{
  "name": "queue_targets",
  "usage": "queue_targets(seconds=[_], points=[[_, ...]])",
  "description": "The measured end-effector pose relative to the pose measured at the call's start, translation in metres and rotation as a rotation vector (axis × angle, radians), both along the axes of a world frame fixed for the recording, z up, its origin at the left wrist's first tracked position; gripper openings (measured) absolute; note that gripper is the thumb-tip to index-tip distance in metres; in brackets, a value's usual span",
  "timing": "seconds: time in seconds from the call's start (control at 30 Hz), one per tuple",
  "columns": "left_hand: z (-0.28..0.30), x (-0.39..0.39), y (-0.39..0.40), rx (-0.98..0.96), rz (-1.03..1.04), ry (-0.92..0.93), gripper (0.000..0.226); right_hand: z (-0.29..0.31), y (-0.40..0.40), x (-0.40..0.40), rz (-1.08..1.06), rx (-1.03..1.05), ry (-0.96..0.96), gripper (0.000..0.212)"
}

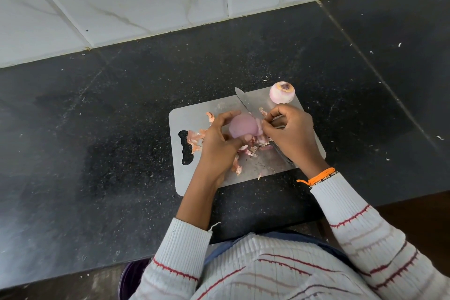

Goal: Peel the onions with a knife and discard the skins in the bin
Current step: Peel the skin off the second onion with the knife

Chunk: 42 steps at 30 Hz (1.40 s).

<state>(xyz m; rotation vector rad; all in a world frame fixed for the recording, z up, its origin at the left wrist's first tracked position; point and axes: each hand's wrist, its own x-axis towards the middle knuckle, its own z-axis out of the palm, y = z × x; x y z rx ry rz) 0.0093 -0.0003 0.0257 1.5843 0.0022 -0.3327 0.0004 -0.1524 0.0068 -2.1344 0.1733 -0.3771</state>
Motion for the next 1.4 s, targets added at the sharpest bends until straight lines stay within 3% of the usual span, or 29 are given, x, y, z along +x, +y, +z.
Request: queue_targets(seconds=[0.23,0.33,0.4,0.53,0.6,0.8,0.87,1.03,1.1,1.27,1.4], points=[[0.003,-0.002,-0.002,-0.077,-0.035,0.021,0.038,-0.001,-0.003,0.000,0.038,0.091,0.093,0.010],[0.004,0.000,-0.005,-0.144,-0.004,0.094,0.029,0.003,-0.001,0.000,0.065,0.258,0.129,0.017],[0.004,0.001,-0.006,-0.084,0.009,0.096,0.027,0.007,0.003,-0.001,0.094,0.370,0.177,0.024],[0.005,0.000,-0.003,-0.043,-0.013,0.095,0.031,0.012,0.008,-0.001,0.106,0.495,0.240,0.008],[0.008,0.002,-0.001,-0.062,-0.018,0.105,0.033,0.014,0.007,-0.001,0.096,0.581,0.267,0.011],[0.004,0.001,-0.003,-0.015,-0.027,0.134,0.039,0.017,0.007,-0.002,0.053,0.441,0.182,0.007],[0.004,0.001,-0.005,-0.091,-0.013,0.189,0.032,0.020,0.006,-0.002,0.056,0.488,0.177,0.008],[0.008,0.003,-0.005,-0.419,0.009,0.409,0.032,0.026,0.005,-0.003,0.098,0.867,0.206,0.014],[0.009,0.005,-0.004,-0.453,0.037,0.427,0.034,0.025,0.003,-0.003,0.087,0.809,0.202,0.016],[0.007,0.007,-0.001,-0.483,0.100,0.424,0.040,0.024,0.001,-0.004,0.101,0.312,0.218,0.018],[0.005,0.006,0.002,-0.469,0.055,0.365,0.035,0.025,0.004,-0.005,0.107,0.205,0.174,0.012]])
